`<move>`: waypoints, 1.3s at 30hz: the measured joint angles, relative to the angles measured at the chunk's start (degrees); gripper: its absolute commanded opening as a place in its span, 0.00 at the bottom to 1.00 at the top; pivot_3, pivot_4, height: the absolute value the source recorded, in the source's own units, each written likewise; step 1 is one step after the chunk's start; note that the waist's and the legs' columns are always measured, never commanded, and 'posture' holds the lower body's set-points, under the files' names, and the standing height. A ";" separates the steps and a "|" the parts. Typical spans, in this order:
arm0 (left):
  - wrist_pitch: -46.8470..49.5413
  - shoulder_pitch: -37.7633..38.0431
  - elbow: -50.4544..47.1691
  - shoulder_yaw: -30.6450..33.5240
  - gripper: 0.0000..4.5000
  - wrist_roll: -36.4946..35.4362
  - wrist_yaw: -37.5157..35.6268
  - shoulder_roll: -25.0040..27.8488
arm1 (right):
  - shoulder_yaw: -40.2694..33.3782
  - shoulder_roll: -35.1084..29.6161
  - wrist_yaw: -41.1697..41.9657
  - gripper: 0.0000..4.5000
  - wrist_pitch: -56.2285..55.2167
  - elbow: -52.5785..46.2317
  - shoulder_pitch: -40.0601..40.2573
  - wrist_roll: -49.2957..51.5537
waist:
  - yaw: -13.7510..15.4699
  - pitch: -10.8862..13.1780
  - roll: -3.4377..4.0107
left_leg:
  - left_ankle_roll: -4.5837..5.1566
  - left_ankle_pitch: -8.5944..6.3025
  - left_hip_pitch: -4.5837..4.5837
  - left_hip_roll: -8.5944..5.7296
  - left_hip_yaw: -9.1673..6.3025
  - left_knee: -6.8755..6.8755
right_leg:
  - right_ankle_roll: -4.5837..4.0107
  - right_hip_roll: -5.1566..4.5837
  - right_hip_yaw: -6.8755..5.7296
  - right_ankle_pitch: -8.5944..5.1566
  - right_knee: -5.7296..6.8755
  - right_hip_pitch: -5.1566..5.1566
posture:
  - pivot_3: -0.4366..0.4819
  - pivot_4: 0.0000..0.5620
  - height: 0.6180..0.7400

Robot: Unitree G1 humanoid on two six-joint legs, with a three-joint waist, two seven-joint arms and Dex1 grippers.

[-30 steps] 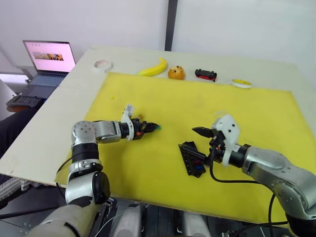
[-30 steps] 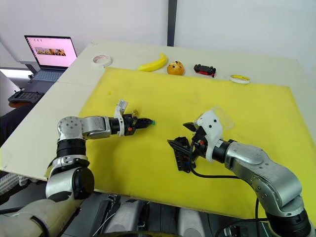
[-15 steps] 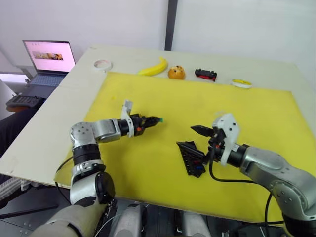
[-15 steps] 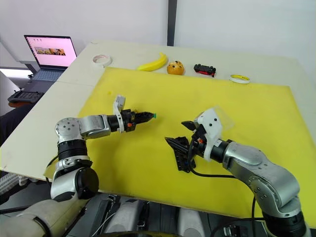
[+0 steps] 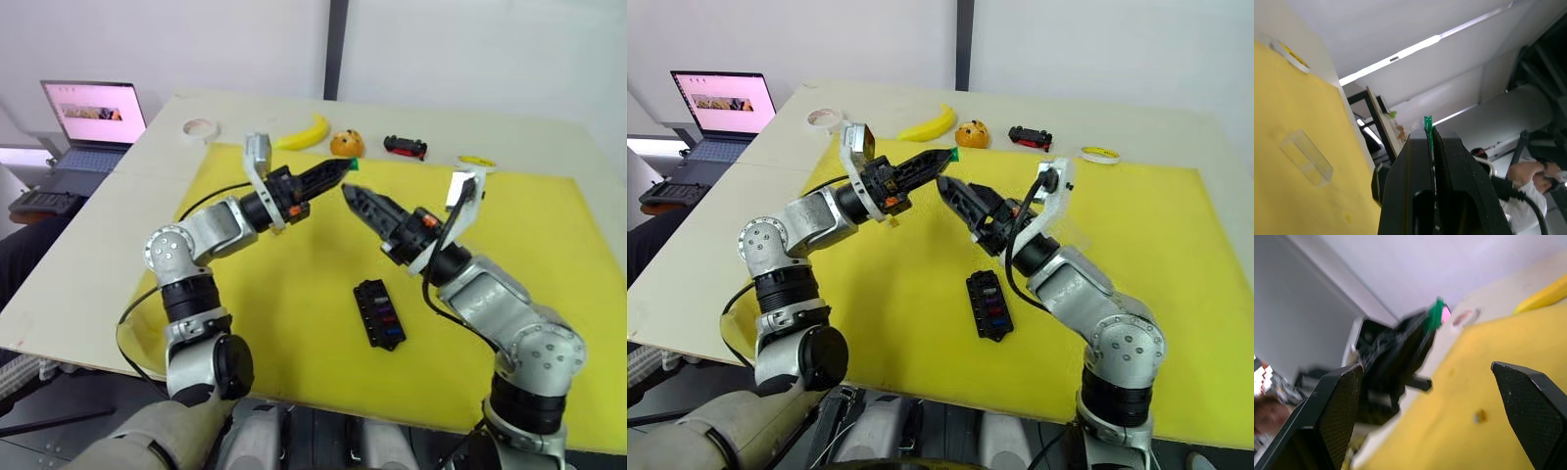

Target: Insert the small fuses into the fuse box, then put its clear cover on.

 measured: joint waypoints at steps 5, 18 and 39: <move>-2.02 1.22 0.05 -1.99 0.01 -3.61 2.13 1.37 | 1.24 1.19 -4.45 1.00 -4.86 0.52 -1.05 3.40 | -1.11 0.00 0.00 | 0.02 0.00 0.00 0.01 0.02 0.01 | 0.00 0.07 0.01 0.00 0.05 -0.01 | 0.48 0.27 1.00; -7.28 3.18 0.04 -9.59 0.00 -11.63 4.50 5.08 | 4.65 -0.95 -6.00 0.70 -9.07 2.75 -2.40 3.72 | -1.32 0.00 0.00 | 0.08 0.02 0.01 0.01 0.05 0.01 | 0.00 0.12 0.04 0.00 0.13 -0.04 | 0.48 0.27 1.00; -13.72 4.89 -0.09 -17.04 0.00 -18.27 5.82 9.66 | 5.92 -3.69 -5.91 0.52 -11.29 1.63 0.20 4.65 | -1.22 0.00 0.00 | 0.16 -0.02 0.01 0.01 0.05 0.01 | 0.00 0.14 0.05 0.00 0.12 -0.04 | 0.48 0.27 1.00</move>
